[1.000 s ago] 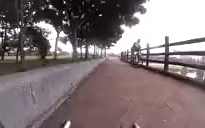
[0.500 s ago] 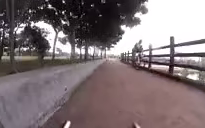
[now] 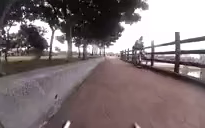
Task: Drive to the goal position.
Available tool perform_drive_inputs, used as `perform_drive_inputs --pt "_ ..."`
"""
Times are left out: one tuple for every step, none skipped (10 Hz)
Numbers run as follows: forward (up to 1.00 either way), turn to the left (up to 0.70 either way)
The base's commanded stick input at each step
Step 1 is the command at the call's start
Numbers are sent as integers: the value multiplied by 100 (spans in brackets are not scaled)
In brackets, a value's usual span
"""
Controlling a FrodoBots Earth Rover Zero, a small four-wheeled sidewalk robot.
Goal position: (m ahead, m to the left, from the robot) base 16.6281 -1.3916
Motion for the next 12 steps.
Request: perform_drive_inputs --pt "70 4" --pt "70 4" --pt "70 4" --pt "70 4" --pt "70 3" --pt "70 -6" --pt "70 -2" --pt "70 5" --pt "70 5" --pt "70 -21" --pt "70 -30" --pt "70 -14"
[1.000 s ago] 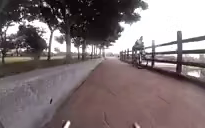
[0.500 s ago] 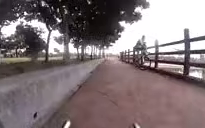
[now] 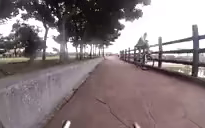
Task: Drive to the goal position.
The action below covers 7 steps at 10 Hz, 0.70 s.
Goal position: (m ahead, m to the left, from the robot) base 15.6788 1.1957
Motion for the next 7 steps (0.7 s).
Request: perform_drive_inputs --pt "70 5" --pt "70 5" --pt "70 5" --pt "70 5" --pt "70 5" --pt "70 5" --pt "70 6"
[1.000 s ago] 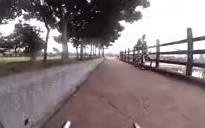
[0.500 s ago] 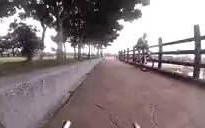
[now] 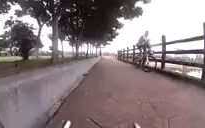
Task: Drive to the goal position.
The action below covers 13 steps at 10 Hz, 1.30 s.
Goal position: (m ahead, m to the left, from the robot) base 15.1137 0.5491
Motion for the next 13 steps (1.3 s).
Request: perform_drive_inputs --pt "70 6" --pt "70 6" --pt "70 6" --pt "70 6" --pt "70 6" --pt "70 6" --pt "70 7" --pt "70 7" --pt "70 7" --pt "70 7" --pt "70 7" --pt "70 7" --pt "70 7"
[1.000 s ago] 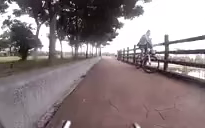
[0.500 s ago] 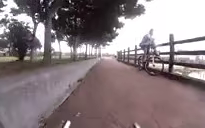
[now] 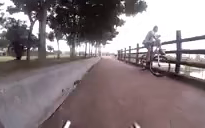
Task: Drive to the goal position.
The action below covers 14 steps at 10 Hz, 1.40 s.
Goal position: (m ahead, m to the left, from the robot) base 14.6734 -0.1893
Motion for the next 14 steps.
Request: perform_drive_inputs --pt "70 7" --pt "70 7" --pt "70 7" --pt "70 7" --pt "70 7" --pt "70 7" --pt "70 7" --pt "70 7" --pt "70 7" --pt "70 7" --pt "70 7" --pt "70 7" --pt "70 7" --pt "70 7"
